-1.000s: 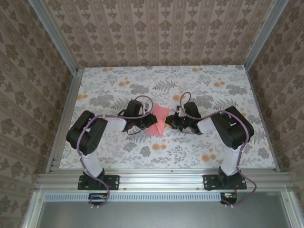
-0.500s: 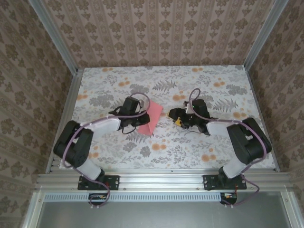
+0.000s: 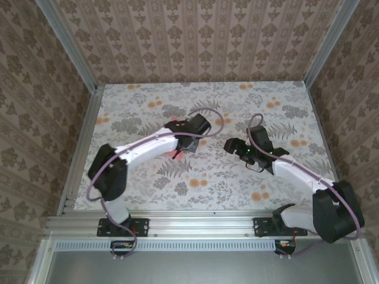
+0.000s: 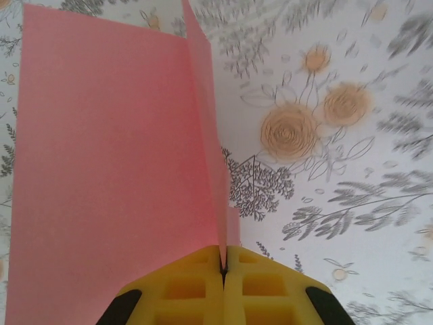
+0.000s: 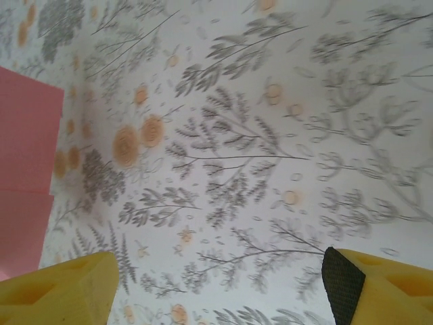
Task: Fold a paper plane with a square sheet of paper (pick it up from the middle)
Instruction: Turn over the paper at the center of the table.
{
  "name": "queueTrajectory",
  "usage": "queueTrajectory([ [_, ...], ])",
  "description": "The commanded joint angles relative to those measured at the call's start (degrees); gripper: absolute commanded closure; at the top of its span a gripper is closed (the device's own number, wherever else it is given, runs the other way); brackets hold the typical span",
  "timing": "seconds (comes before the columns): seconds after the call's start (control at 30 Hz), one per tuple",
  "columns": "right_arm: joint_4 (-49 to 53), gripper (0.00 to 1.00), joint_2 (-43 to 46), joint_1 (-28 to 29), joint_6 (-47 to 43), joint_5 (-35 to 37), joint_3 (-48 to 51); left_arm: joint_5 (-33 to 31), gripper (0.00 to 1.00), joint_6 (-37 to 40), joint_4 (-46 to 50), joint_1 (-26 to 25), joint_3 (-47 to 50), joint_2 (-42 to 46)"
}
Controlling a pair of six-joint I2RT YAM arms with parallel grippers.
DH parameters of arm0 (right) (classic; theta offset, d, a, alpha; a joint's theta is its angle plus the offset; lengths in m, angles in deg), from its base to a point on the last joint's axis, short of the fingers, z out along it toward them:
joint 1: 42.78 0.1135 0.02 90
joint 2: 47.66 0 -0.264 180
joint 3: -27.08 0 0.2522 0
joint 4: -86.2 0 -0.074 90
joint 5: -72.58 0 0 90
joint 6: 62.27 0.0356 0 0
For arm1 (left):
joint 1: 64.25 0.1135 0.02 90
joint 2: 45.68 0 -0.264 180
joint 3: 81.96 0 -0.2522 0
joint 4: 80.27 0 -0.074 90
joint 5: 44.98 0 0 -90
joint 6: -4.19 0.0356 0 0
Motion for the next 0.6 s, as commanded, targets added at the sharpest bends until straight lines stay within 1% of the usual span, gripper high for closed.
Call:
queueTrajectory([
  [0.0, 8.1, 0.18, 3.7, -0.6, 0.8, 8.0, -0.1, -8.0, 1.0, 1.5, 8.5, -3.0, -5.5, -6.4],
  [0.1, 9.6, 0.18, 6.8, -1.4, 2.1, 9.4, 1.2, -7.8, 0.99, 1.3, 9.2, -5.0, -9.4, -12.1],
  [0.27, 11.8, 0.18, 11.6, -2.7, 3.4, 11.1, 2.8, -4.6, 0.95, 1.1, 8.4, -7.2, -12.3, -17.4],
  [0.4, 13.2, 0.18, 13.8, -3.6, 4.0, 11.9, 3.4, 2.4, 0.85, 0.8, 4.8, -7.4, -11.6, -18.3],
  [0.57, 13.2, 0.18, 14.0, -4.2, 4.3, 11.3, 3.4, 10.1, 0.73, 0.2, 2.5, -7.4, -12.0, -18.1],
])
